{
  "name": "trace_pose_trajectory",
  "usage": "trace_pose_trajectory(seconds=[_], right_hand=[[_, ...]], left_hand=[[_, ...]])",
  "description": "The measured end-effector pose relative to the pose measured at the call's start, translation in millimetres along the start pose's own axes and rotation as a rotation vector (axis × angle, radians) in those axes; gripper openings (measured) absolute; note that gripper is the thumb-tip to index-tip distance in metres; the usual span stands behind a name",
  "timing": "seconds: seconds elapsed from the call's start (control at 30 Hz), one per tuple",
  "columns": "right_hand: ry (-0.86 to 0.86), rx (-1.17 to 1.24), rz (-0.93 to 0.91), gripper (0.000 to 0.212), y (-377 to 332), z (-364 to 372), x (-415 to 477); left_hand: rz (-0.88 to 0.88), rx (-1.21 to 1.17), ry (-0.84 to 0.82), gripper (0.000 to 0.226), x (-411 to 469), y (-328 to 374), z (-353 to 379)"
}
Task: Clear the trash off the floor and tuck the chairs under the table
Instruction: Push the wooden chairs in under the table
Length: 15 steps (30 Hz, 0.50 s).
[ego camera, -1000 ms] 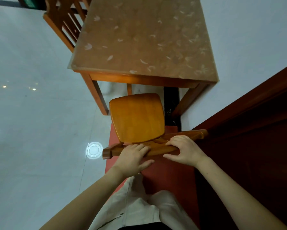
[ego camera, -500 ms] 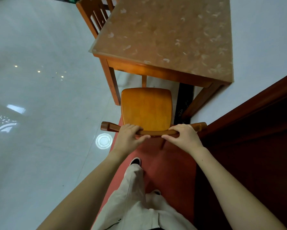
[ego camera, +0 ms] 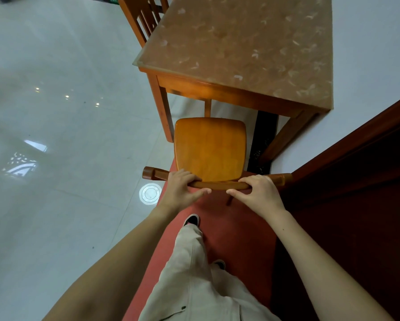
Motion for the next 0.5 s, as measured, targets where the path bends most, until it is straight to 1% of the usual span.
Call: trace_pose_trajectory(seconds=[0.23, 0.37, 0.43, 0.5], right_hand=[[0.015, 0.018, 0.025, 0.059, -1, -1, 4], [-0.002, 0.014, 0.043, 0.066, 0, 2, 4], [0.014, 0.024, 0.057, 0.063, -2, 3, 1], [0.051, 0.038, 0.064, 0.056, -4, 2, -4]], left_hand=[[0.022, 0.0, 0.019, 0.052, 6, -1, -1], [0.039, -0.004, 0.011, 0.052, 7, -3, 0], [0.047, -0.002, 0.0, 0.051, 8, -6, -1], [0.066, -0.006, -0.025, 0.05, 11, -10, -1]])
Point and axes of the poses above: each hand's wrist, its own x-axis towards the middle knuckle, its own z-axis out of the palm, y = z × x, the point moved 6 cm from there along x, towards the middle knuckle, and after that the axes turned 15 degrees about z, right-handed, at the moved point
